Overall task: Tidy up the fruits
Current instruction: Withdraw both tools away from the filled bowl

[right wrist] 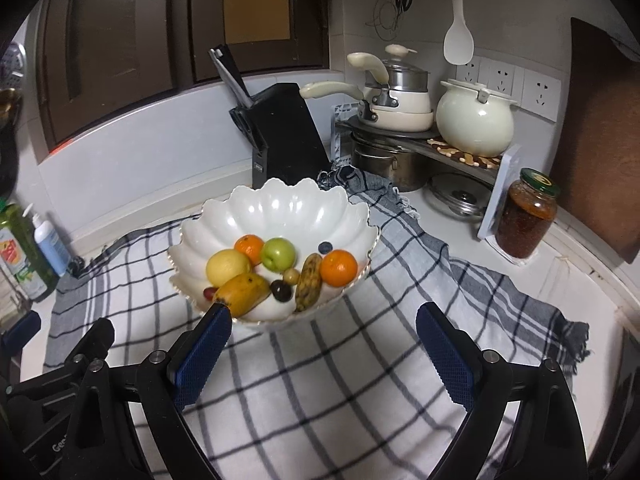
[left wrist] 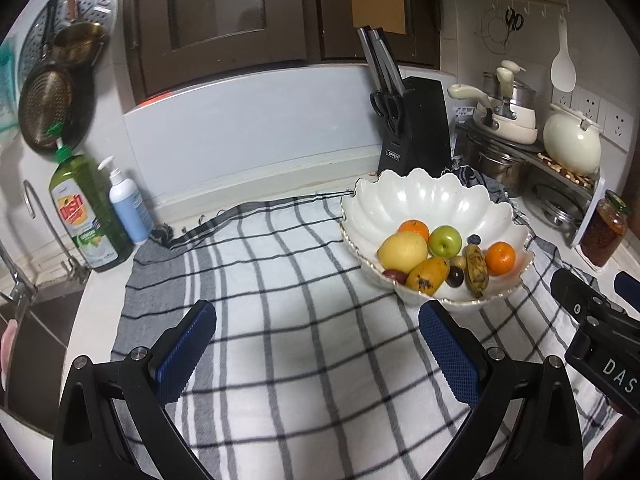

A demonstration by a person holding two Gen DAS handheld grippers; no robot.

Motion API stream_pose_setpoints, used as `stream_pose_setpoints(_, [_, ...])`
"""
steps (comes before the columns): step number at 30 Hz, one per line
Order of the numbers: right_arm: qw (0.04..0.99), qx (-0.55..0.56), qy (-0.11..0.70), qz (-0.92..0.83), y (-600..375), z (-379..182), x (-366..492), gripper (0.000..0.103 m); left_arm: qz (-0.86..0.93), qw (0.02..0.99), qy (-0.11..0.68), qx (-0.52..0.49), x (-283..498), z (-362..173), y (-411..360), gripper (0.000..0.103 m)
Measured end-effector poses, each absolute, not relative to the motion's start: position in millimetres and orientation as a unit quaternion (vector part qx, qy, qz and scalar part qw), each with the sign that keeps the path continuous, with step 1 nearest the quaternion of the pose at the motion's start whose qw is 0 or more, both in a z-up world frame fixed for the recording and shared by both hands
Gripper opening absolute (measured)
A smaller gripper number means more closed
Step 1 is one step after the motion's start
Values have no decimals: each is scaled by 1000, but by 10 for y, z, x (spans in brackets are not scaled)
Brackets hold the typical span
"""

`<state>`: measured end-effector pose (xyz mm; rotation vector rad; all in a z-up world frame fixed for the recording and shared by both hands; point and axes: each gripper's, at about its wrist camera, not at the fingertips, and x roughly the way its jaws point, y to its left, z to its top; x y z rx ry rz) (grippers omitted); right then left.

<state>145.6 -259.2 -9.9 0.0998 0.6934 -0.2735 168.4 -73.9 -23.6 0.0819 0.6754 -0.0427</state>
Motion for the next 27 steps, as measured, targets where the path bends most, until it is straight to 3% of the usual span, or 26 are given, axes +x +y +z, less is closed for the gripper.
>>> stream_pose_setpoints(27, [933,65,336,-112,-2189,-163,461,94,-27,952,305,21,594,-171,-211,103])
